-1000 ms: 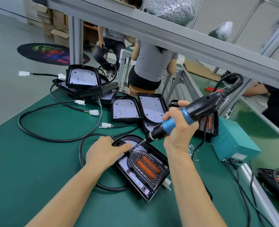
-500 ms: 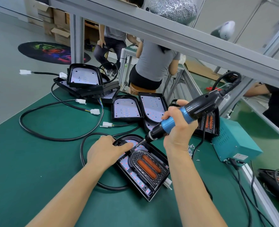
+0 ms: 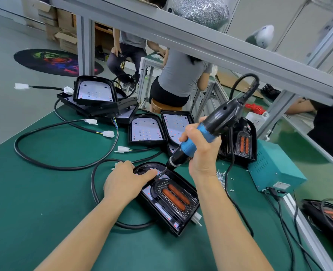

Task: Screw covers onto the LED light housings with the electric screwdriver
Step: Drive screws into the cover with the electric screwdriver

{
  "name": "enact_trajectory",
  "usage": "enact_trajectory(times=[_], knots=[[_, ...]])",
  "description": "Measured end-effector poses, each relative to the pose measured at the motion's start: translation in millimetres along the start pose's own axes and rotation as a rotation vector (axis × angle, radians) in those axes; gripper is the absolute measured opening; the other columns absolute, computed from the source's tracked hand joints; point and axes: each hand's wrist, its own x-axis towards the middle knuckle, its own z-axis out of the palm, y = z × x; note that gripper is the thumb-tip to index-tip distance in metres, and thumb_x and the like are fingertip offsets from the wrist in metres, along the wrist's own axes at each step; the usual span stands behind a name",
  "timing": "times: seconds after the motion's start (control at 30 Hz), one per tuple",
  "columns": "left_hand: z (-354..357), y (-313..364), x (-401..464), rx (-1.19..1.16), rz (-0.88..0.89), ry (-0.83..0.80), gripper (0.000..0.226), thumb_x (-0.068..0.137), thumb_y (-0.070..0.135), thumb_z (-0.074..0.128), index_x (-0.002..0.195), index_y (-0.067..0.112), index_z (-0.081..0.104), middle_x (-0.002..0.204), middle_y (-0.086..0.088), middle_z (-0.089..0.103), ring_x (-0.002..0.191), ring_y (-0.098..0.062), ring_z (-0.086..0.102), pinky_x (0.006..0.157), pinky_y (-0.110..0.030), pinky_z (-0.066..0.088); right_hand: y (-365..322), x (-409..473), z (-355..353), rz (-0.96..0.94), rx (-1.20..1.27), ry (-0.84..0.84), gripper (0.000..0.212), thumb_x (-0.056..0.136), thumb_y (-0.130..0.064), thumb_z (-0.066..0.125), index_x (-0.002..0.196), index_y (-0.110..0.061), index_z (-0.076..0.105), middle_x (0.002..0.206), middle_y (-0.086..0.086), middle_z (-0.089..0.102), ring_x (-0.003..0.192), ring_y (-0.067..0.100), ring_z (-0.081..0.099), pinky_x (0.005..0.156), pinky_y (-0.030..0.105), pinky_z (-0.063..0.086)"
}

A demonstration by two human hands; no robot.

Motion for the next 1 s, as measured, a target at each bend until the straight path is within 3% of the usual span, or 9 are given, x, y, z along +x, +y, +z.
enact_trajectory(times=[0.17,0.47,0.7,0.77,0.87,1.0], knots=[[3,1,-1,-0.008,-0.013,0.015,0.06,0.068,0.072,0.061,0.088,0.016,0.05,0.099,-0.003,0.056,0.085,-0.026,0.058,0.071,-0.034,0.043,3,0,-4,0.024,0.0,-0.014,0.03,0.074,-0.005,0.062,0.058,-0.03,0.063,0.058,-0.009,0.058,0.056,0.016,0.051,0.07,0.037,0.045],[5,2,0,-0.021,-0.014,0.037,0.056,0.068,0.072,0.061,0.081,0.019,0.047,0.094,0.001,0.051,0.082,-0.024,0.054,0.067,-0.033,0.037,-1,-2,-13,0.06,0.083,-0.071,0.026,0.064,-0.001,0.061,0.058,-0.026,0.059,0.059,-0.005,0.052,0.058,0.015,0.051,0.062,0.024,0.045],[7,0,-1,-0.029,-0.008,0.053,0.055,0.069,0.072,0.06,0.081,0.021,0.048,0.093,0.003,0.049,0.081,-0.023,0.052,0.066,-0.032,0.035,-2,-6,-16,0.063,0.136,-0.103,0.017,0.06,-0.017,0.068,0.066,-0.032,0.061,0.059,-0.007,0.053,0.057,0.015,0.051,0.058,0.024,0.045],[8,-1,-2,-0.039,-0.001,0.06,0.056,0.069,0.073,0.059,0.084,0.02,0.05,0.094,0.003,0.049,0.082,-0.023,0.053,0.066,-0.032,0.036,-3,-6,-16,0.07,0.15,-0.062,0.024,0.06,-0.014,0.068,0.075,-0.031,0.061,0.058,-0.007,0.053,0.057,0.016,0.051,0.058,0.024,0.045],[8,-4,-4,-0.061,0.008,0.077,0.055,0.07,0.071,0.06,0.089,0.019,0.052,0.095,0.003,0.051,0.082,-0.022,0.052,0.067,-0.032,0.036,-4,-6,-17,0.099,0.169,0.028,0.035,0.068,-0.002,0.064,0.097,-0.017,0.053,0.057,-0.003,0.055,0.056,0.015,0.053,0.056,0.022,0.046],[9,-6,-6,-0.11,0.017,0.108,0.055,0.07,0.068,0.063,0.093,0.018,0.056,0.097,0.003,0.054,0.083,-0.021,0.053,0.067,-0.031,0.036,-5,-7,-13,0.089,0.099,0.068,0.02,0.074,-0.009,0.068,0.087,-0.017,0.057,0.066,-0.005,0.057,0.059,0.014,0.055,0.061,0.024,0.048]])
